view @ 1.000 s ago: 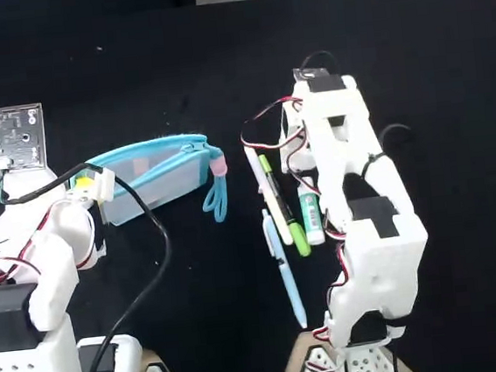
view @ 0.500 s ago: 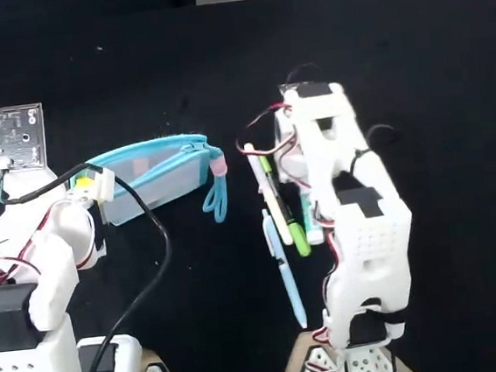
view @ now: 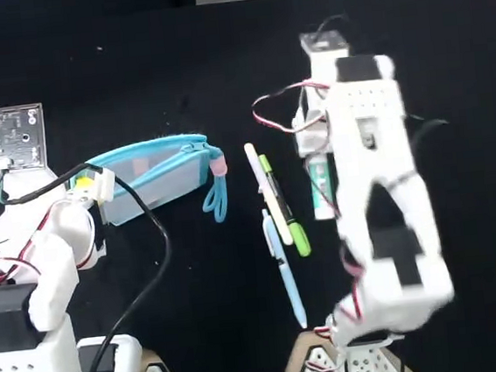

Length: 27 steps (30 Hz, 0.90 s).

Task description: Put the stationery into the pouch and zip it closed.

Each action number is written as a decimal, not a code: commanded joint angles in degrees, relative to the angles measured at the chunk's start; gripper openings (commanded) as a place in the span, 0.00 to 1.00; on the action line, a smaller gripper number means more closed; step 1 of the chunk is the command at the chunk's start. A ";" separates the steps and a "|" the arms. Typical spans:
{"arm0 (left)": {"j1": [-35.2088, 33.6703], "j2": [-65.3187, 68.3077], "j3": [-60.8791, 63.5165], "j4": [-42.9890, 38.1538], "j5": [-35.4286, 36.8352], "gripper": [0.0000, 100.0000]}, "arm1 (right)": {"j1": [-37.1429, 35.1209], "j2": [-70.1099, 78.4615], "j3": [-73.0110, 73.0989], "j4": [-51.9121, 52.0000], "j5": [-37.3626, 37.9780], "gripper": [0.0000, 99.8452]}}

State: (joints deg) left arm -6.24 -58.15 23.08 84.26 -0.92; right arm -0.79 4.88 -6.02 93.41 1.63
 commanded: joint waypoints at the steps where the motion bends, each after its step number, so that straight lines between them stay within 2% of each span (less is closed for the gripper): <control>1: 0.04 0.44 2.24 0.26 -0.26 0.03 | -0.97 -16.57 3.65 -0.70 0.70 0.01; 7: 0.04 0.35 3.30 0.00 -0.26 0.03 | -6.95 -38.55 10.77 -7.12 0.26 0.01; 12: 0.04 0.35 3.30 -0.09 -0.26 0.03 | -16.18 -58.51 14.81 -13.01 0.18 0.01; 18: 0.04 0.35 3.30 -0.09 -0.26 0.03 | -28.40 -77.67 26.15 -28.22 0.09 0.01; 27: 0.04 0.35 3.30 -0.09 -0.26 0.03 | -36.66 -89.54 47.69 -53.45 0.09 0.01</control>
State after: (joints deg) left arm -6.24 -58.24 23.87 84.26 -0.92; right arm -35.34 -83.47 36.53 48.84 1.71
